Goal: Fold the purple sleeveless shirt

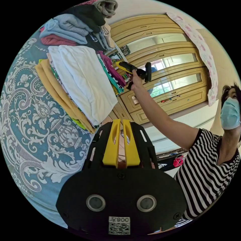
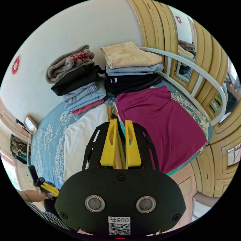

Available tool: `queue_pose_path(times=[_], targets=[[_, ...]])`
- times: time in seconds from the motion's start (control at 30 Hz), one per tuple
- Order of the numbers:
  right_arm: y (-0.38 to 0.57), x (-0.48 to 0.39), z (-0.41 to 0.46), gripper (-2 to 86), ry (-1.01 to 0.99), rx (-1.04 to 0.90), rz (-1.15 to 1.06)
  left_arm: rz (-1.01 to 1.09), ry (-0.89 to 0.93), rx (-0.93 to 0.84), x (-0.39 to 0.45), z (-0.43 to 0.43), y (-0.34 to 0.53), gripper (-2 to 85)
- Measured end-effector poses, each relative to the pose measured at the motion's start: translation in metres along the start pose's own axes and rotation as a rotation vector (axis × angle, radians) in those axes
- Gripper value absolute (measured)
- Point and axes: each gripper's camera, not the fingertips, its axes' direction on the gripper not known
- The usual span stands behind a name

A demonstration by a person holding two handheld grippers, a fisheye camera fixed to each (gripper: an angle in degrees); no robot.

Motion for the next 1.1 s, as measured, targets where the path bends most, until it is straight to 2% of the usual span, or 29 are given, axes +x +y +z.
queue_pose_path(times=[0.2, 0.37, 0.57, 0.77, 0.93, 1.1], targets=[[0.018, -0.038, 0.073, 7.8, 0.115, -0.069, -0.039, -0.022, -0.031, -0.038, 0.01, -0.008, 0.013, 2.9], [0.066, -0.051, 0.11, 3.7, 0.155, -0.071, -0.009, -0.081, -0.002, -0.029, 0.022, -0.009, 0.019, 2.9], [0.145, -0.049, 0.106, 1.0, -0.003, 0.034, 0.069, -0.076, 0.015, -0.034, 0.067, -0.009, 0.014, 2.7], [0.224, -0.067, 0.063, 0.4, -0.155, 0.181, 0.065, -0.037, 0.019, -0.014, 0.136, -0.017, 0.005, 2.6], [0.279, -0.109, 0.003, 0.2, -0.329, 0.323, -0.007, -0.006, 0.021, 0.028, 0.211, -0.034, 0.003, 2.5], [0.324, -0.183, -0.043, 0.2, -0.487, 0.377, -0.162, 0.031, -0.005, 0.12, 0.287, -0.065, 0.007, 2.5]])
